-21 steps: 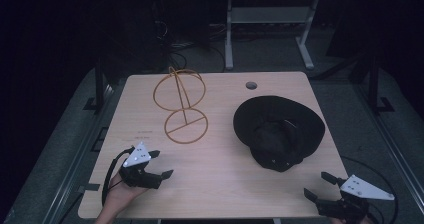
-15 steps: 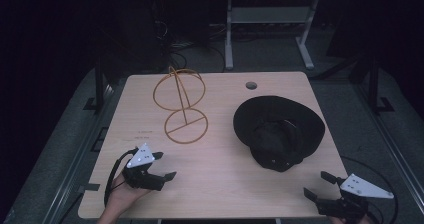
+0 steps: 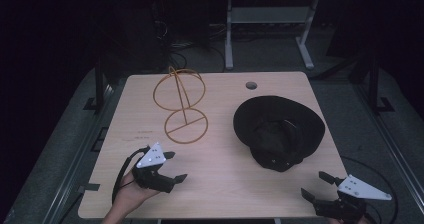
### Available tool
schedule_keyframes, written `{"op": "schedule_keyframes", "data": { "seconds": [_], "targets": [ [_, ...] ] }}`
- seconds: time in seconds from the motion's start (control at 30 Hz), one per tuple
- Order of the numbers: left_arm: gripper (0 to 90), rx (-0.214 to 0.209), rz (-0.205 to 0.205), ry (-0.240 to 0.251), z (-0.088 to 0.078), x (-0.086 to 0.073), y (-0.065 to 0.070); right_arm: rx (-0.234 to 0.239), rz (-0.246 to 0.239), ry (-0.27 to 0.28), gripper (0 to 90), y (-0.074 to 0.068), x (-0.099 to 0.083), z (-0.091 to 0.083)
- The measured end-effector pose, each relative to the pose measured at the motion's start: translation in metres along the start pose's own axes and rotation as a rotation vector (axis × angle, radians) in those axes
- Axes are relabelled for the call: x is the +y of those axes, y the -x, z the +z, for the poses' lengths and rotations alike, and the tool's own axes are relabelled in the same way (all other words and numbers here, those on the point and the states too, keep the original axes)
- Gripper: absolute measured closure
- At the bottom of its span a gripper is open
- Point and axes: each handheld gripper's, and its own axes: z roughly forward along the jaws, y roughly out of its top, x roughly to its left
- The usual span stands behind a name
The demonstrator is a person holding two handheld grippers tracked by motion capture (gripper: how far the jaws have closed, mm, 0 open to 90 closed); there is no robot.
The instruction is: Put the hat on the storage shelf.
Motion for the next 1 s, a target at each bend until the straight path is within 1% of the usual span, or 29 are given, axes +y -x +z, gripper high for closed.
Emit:
{"op": "schedule_keyframes", "data": {
  "seconds": [0.03,0.07,0.1,0.13,0.17,0.23,0.33,0.37,0.4,0.47,0.5,0.57,0.6,0.63,0.67,0.7,0.73,0.77,0.8,0.83,0.87,1.0],
  "targets": [
    [17.5,0.0,0.0,0.0,0.0,0.0,0.0,0.0,0.0,0.0,14.1,0.0,0.0,0.0],
    [17.6,-0.009,0.016,0.006,0.002,0.009,0.002,-0.003,0.0,-0.002,14.1,0.0,0.0,0.0],
    [17.6,-0.012,0.03,0.005,0.004,0.014,0.002,-0.004,0.002,0.0,14.1,0.001,0.0,0.0],
    [17.6,-0.012,0.03,0.005,0.004,0.014,0.002,-0.004,0.002,0.0,14.1,0.001,0.0,0.0],
    [17.6,-0.021,0.039,0.005,0.006,0.022,0.003,-0.004,0.002,0.003,14.1,0.001,0.0,-0.001],
    [17.6,-0.028,0.051,0.004,0.009,0.03,0.005,-0.001,0.014,0.003,14.1,0.003,-0.001,-0.001],
    [17.6,-0.04,0.09,-0.003,0.015,0.045,0.008,-0.002,0.011,0.001,14.1,0.003,-0.001,-0.001],
    [17.6,-0.049,0.107,-0.005,0.018,0.054,0.01,-0.001,0.011,0.004,14.1,0.004,-0.001,-0.002],
    [17.6,-0.049,0.107,-0.005,0.018,0.054,0.01,-0.001,0.011,0.004,14.1,0.004,-0.001,-0.002],
    [17.6,-0.063,0.119,-0.006,0.022,0.063,0.012,0.0,0.013,0.006,14.1,0.004,-0.001,-0.002],
    [17.6,-0.073,0.132,-0.008,0.028,0.072,0.014,0.002,0.011,0.006,14.1,0.004,-0.002,-0.002],
    [17.6,-0.082,0.143,-0.017,0.033,0.08,0.015,0.008,0.015,0.0,14.1,0.004,-0.003,-0.002],
    [17.5,-0.082,0.143,-0.017,0.033,0.08,0.015,0.01,0.014,-0.001,14.1,0.004,-0.003,-0.002],
    [17.5,-0.088,0.148,-0.017,0.036,0.083,0.017,0.01,0.014,-0.001,14.1,0.004,-0.003,-0.002],
    [17.6,-0.094,0.156,-0.018,0.038,0.088,0.018,0.01,0.013,0.001,14.1,0.004,-0.002,-0.002],
    [17.6,-0.105,0.173,-0.019,0.044,0.096,0.021,0.012,0.013,0.003,14.2,0.004,-0.002,-0.002],
    [17.6,-0.105,0.173,-0.019,0.044,0.096,0.021,0.012,0.013,0.003,14.2,0.004,-0.002,-0.002],
    [17.6,-0.111,0.184,-0.021,0.049,0.104,0.023,0.013,0.011,0.008,14.1,0.004,-0.002,-0.002],
    [17.6,-0.111,0.184,-0.021,0.049,0.104,0.023,0.013,0.011,0.008,14.1,0.004,-0.002,-0.002],
    [17.6,-0.124,0.194,-0.026,0.056,0.114,0.024,0.017,0.015,0.004,14.1,0.004,-0.002,-0.001],
    [17.6,-0.124,0.194,-0.026,0.056,0.114,0.024,0.017,0.015,0.004,14.1,0.004,-0.002,-0.001],
    [17.6,-0.138,0.216,-0.021,0.07,0.129,0.026,0.023,0.008,0.006,14.1,0.003,-0.002,-0.002]
  ]
}}
